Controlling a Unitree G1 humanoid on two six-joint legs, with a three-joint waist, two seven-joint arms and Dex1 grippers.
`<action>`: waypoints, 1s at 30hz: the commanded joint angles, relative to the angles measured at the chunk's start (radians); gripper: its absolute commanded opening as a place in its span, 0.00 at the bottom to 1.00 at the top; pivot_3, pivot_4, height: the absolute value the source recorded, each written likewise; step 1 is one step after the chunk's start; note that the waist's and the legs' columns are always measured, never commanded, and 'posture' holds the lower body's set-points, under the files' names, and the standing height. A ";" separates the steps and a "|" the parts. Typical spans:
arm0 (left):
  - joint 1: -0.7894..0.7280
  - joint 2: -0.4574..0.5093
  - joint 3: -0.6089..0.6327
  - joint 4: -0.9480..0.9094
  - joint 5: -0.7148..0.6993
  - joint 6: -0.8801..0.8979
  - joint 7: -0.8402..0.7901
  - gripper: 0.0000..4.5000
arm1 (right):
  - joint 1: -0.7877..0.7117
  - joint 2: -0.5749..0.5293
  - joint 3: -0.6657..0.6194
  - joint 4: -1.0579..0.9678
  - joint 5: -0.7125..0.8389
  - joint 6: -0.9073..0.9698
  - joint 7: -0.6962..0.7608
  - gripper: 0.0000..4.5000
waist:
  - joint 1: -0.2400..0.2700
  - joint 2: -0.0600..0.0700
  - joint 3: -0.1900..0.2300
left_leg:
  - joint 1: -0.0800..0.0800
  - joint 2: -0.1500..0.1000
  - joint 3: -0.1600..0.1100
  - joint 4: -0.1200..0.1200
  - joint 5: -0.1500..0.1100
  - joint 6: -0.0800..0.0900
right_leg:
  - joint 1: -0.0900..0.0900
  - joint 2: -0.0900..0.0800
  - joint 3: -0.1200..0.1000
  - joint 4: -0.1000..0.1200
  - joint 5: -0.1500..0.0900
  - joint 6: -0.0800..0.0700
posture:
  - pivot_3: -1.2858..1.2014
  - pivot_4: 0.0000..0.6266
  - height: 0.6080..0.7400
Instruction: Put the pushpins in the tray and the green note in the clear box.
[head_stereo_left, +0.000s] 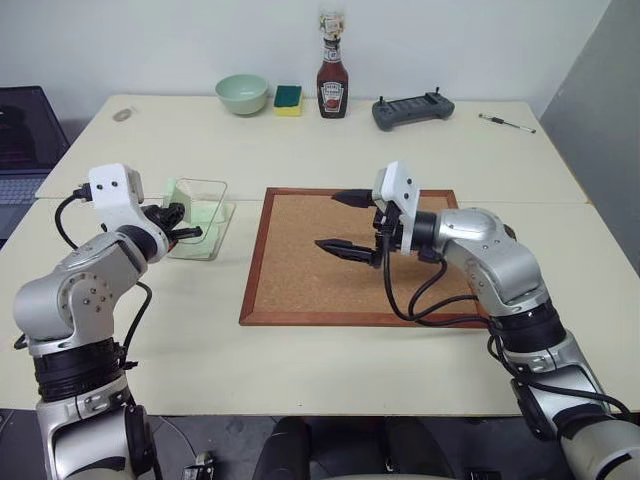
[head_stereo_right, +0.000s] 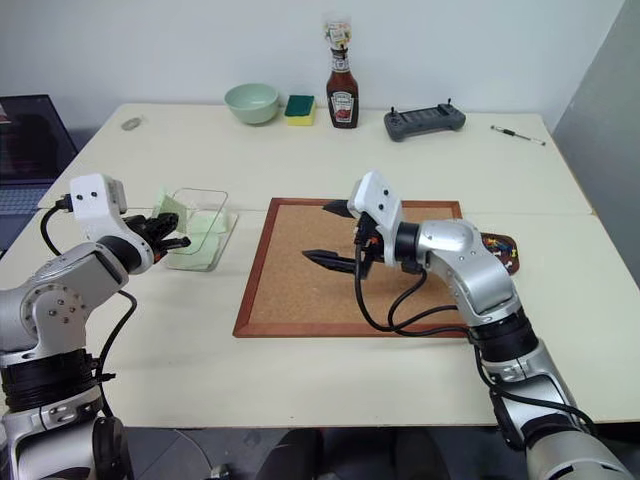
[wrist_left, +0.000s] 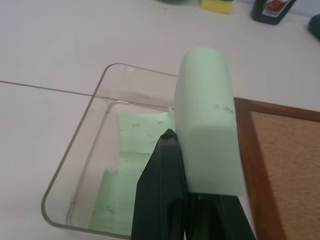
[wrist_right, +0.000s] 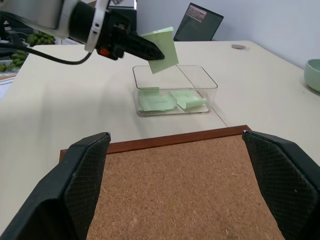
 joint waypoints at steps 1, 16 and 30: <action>-0.029 0.032 -0.023 0.037 0.076 -0.073 -0.015 0.00 | -0.025 0.013 -0.002 -0.021 -0.002 -0.017 0.009 1.00 | -0.001 0.000 0.000 | 0.000 0.000 0.000 0.000 0.000 0.000 | 0.000 0.000 0.000 0.000 0.000 0.000 | 0.52 0.24 1.00; -0.071 0.025 -0.054 0.072 0.165 -0.118 -0.060 0.57 | -0.002 0.016 -0.004 -0.062 0.006 0.011 0.007 1.00 | -0.004 0.000 0.000 | 0.000 0.000 0.000 0.000 0.000 0.000 | 0.000 0.000 0.000 0.000 0.000 0.000 | 0.52 0.24 1.00; 0.001 -0.020 -0.141 -0.227 0.177 -0.163 -0.142 0.89 | 0.093 -0.006 -0.103 -0.075 0.030 0.002 -0.041 1.00 | -0.002 0.000 0.000 | 0.000 0.000 0.000 0.000 0.000 0.000 | 0.000 0.000 0.000 0.000 0.000 0.000 | 0.52 0.24 1.00</action>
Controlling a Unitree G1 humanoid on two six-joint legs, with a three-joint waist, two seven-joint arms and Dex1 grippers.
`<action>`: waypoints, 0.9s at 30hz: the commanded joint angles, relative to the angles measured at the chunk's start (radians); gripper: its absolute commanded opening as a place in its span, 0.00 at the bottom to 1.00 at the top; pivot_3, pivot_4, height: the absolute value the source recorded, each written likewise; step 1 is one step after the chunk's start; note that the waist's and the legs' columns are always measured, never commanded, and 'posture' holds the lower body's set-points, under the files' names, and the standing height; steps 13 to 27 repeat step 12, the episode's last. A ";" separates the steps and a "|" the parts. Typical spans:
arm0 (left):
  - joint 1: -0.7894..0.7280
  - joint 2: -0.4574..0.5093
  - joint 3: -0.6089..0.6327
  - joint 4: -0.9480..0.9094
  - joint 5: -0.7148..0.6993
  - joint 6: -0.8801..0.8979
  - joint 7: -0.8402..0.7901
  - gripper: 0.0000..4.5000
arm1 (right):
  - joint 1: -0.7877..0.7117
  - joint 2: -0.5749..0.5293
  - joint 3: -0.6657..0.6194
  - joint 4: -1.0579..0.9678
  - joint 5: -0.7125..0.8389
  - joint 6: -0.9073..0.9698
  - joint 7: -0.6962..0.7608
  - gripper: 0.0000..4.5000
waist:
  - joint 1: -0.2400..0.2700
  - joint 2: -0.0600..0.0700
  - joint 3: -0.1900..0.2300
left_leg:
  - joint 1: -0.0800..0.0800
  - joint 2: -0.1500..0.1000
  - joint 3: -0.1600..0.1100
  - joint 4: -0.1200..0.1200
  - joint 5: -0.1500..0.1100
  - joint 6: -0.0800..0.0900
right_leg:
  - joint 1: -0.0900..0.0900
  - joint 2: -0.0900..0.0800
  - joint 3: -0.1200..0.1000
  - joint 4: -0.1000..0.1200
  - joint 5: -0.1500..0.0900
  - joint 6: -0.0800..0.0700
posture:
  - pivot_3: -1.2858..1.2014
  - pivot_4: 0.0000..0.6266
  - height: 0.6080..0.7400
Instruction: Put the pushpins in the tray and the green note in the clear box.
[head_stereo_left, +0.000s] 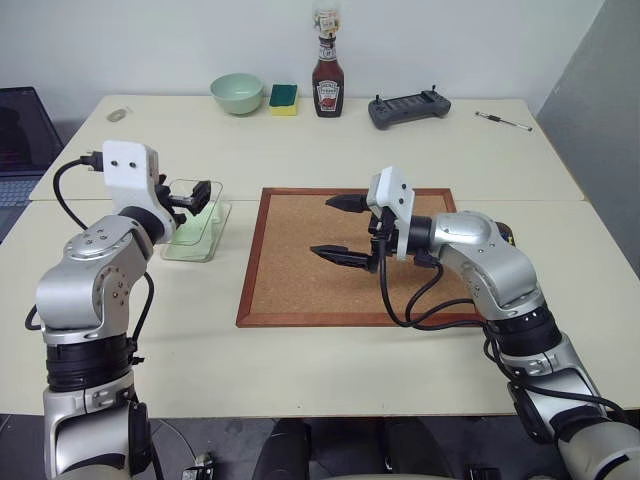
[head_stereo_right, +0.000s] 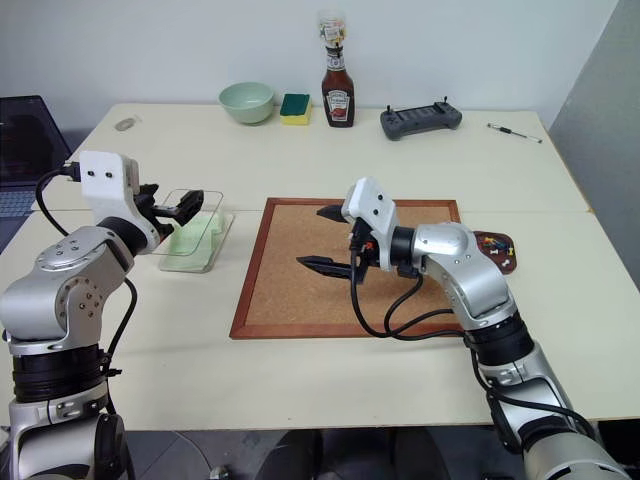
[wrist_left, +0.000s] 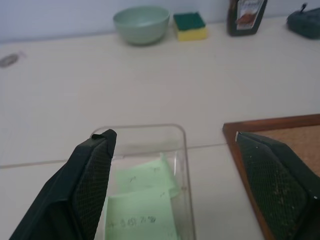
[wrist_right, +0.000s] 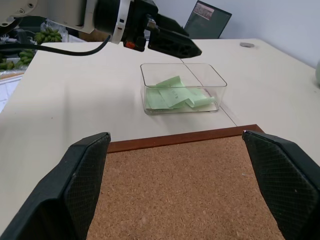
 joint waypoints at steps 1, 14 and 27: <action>0.038 -0.028 -0.045 -0.127 0.010 -0.028 -0.011 0.89 | 0.076 -0.032 -0.086 -0.042 0.017 -0.016 -0.037 1.00 | 0.002 0.000 0.000 | 0.000 0.000 0.000 0.000 0.000 0.000 | 0.000 0.000 0.000 0.000 0.000 0.000 | 0.52 0.24 1.00; 0.274 -0.106 -0.104 -0.255 0.007 -0.187 -0.128 0.89 | 0.307 -0.067 -0.224 -0.080 -0.020 -0.086 -0.192 1.00 | -0.007 0.000 0.000 | 0.001 0.001 0.002 0.001 -0.002 0.004 | 0.000 0.000 0.002 0.001 0.000 0.000 | 0.52 0.24 1.00; 0.274 -0.106 -0.104 -0.255 0.007 -0.187 -0.128 0.89 | 0.307 -0.067 -0.224 -0.080 -0.020 -0.086 -0.192 1.00 | -0.007 0.000 0.000 | 0.001 0.001 0.002 0.001 -0.002 0.004 | 0.000 0.000 0.002 0.001 0.000 0.000 | 0.52 0.24 1.00</action>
